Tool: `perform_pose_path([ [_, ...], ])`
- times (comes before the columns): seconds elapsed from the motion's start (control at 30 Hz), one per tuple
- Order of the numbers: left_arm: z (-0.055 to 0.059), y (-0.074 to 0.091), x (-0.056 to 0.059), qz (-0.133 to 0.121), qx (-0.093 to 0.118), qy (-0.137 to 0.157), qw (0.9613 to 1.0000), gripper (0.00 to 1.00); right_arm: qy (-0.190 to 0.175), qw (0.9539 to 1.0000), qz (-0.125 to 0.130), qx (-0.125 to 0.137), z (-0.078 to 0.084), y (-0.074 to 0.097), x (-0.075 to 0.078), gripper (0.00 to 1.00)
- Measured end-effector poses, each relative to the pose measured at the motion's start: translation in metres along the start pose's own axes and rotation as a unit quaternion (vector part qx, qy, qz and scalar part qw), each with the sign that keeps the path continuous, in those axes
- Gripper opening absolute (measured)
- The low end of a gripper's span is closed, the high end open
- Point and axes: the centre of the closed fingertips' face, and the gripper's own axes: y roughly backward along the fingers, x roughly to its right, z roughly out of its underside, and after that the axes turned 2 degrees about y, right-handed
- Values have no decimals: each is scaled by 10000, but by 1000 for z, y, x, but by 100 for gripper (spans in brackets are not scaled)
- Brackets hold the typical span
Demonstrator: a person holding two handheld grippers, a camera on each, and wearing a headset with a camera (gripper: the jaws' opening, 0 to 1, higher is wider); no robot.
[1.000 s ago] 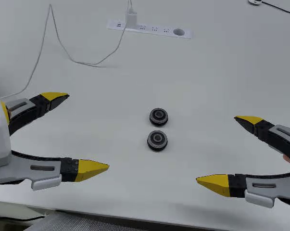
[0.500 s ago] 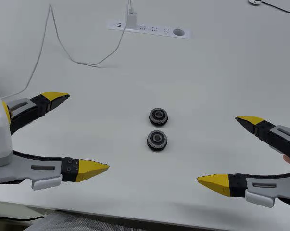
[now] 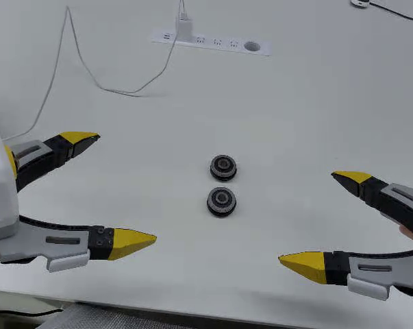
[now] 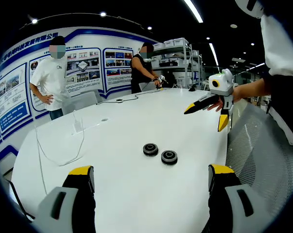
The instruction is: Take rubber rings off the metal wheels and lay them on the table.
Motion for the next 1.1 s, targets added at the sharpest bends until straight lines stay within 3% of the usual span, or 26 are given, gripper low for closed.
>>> perform_pose_path([
  [0.23,0,-4,0,49,-43,-34,10000,100,-39,10000,-22,8,1,-2,-2,94],
  [0.73,-11,-27,4,261,38,-137,9996,96,-189,9998,-18,99,1,-4,2,90],
  [0.8,-15,-32,8,382,107,-147,9991,93,-232,9996,-10,128,1,-4,2,89],
  [1.1,-19,-63,18,687,68,-188,9974,89,-394,9992,-19,67,11,-4,1,87],
])
